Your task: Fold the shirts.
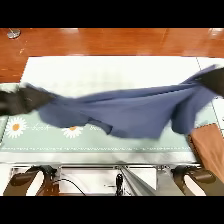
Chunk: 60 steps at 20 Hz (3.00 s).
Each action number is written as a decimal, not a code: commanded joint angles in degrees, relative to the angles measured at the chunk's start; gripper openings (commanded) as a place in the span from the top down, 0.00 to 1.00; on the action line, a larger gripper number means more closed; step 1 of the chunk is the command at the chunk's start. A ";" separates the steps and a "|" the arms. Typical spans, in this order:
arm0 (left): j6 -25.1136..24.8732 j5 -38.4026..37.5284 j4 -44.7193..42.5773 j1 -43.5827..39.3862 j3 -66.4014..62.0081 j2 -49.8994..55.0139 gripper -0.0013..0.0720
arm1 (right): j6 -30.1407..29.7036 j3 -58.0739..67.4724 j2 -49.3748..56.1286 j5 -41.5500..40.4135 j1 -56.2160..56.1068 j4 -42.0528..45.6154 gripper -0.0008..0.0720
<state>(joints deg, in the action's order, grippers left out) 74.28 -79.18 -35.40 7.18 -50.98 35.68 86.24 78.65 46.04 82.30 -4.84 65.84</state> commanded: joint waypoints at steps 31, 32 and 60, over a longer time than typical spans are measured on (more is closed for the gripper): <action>-11.43 11.39 5.44 1.97 16.20 39.60 0.02 | -14.10 -48.04 7.96 -15.47 37.11 -15.43 0.13; -13.18 11.39 6.82 0.59 16.04 40.46 0.03 | -13.99 -49.18 7.96 -15.65 37.11 -15.85 0.13; -15.54 8.13 13.38 -0.37 4.11 38.95 0.95 | -8.79 -18.91 32.85 -12.74 8.61 -17.35 0.96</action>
<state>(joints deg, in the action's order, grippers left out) 58.61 -70.24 -26.46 6.81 -42.78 75.68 76.58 54.39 79.07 66.70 4.25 47.20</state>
